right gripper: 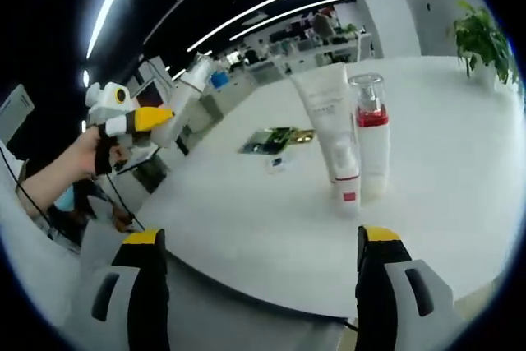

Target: Arrange the skincare products in the storage area until every visible bottle or jar stands upright without overlapping.

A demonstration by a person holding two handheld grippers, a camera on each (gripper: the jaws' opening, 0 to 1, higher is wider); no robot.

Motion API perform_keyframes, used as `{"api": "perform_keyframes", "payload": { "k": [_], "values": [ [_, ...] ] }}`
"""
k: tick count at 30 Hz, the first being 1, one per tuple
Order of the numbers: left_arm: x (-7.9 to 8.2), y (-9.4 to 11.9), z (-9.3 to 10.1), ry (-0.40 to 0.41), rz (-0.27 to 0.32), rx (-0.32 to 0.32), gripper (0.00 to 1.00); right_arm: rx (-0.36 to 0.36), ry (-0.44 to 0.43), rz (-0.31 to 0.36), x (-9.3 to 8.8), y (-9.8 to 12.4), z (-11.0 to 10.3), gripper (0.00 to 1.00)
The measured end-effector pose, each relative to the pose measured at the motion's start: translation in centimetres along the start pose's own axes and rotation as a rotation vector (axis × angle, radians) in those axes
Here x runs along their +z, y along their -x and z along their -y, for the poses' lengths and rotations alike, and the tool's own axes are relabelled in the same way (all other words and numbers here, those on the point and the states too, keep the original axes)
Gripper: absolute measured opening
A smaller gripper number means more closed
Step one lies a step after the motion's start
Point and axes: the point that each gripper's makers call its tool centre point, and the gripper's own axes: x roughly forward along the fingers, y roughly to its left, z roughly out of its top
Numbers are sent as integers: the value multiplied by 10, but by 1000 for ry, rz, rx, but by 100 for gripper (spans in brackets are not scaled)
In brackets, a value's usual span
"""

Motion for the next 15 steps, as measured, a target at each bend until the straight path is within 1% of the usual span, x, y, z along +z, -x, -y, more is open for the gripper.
{"api": "perform_keyframes", "payload": {
  "k": [1,2,5,7,8,9,12,13,14,15],
  "values": [
    [2,5,6,14,30,-19,24,6,3,5,2,1,-2,95],
    [3,7,8,25,45,-24,24,10,6,7,3,1,-3,95],
    [2,16,16,32,70,-41,24,45,12,22,10,4,-14,95],
    [1,20,20,20,81,-54,24,106,5,56,21,6,-26,94],
    [0,23,23,22,85,-60,24,153,11,72,28,8,-36,93],
    [0,25,25,20,88,-67,24,185,17,85,33,9,-43,92],
    [-2,29,37,7,100,-98,24,330,15,137,56,16,-76,87],
    [-3,31,45,5,106,-122,24,347,16,143,59,17,-80,86],
    [-3,33,50,1,117,-139,24,390,18,159,66,19,-90,85],
    [-3,35,55,3,123,-161,24,418,20,168,71,21,-97,85]
  ]
}}
